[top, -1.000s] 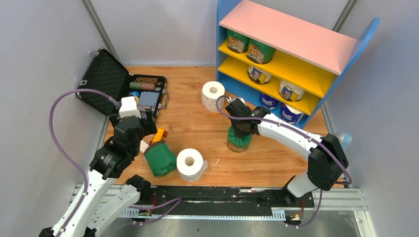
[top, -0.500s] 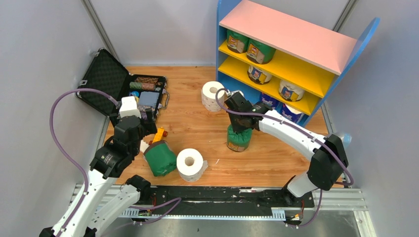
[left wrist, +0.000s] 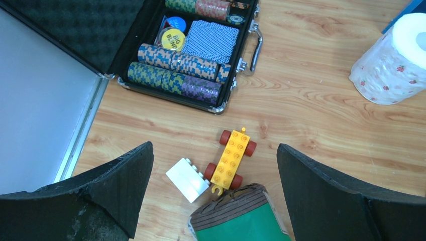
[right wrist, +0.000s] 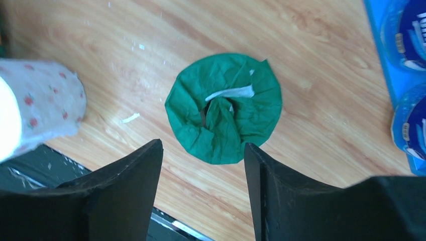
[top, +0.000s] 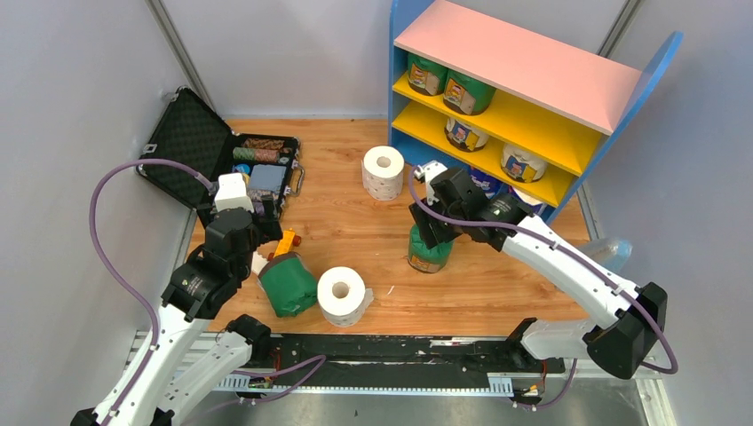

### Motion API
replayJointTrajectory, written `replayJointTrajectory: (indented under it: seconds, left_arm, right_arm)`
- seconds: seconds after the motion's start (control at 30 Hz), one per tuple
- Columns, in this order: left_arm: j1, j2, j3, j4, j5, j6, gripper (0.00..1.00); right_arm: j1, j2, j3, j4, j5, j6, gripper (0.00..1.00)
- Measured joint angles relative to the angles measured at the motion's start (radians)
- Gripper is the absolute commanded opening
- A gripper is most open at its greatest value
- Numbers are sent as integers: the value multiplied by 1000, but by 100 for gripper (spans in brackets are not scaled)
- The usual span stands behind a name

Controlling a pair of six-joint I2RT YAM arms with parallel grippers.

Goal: Place and organize the paper towels onto the shelf
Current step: Pick up the paper towel from the center of the board.

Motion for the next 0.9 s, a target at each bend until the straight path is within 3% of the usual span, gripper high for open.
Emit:
replayJointTrajectory:
  seconds: [0.43, 0.9]
  left_arm:
    - [5, 0, 0, 0, 17, 0, 100]
    - [5, -2, 0, 0, 19, 0, 100]
  right_arm:
    - [23, -1, -135, 56, -126, -262, 62]
    - [75, 142, -158, 107, -66, -315, 57]
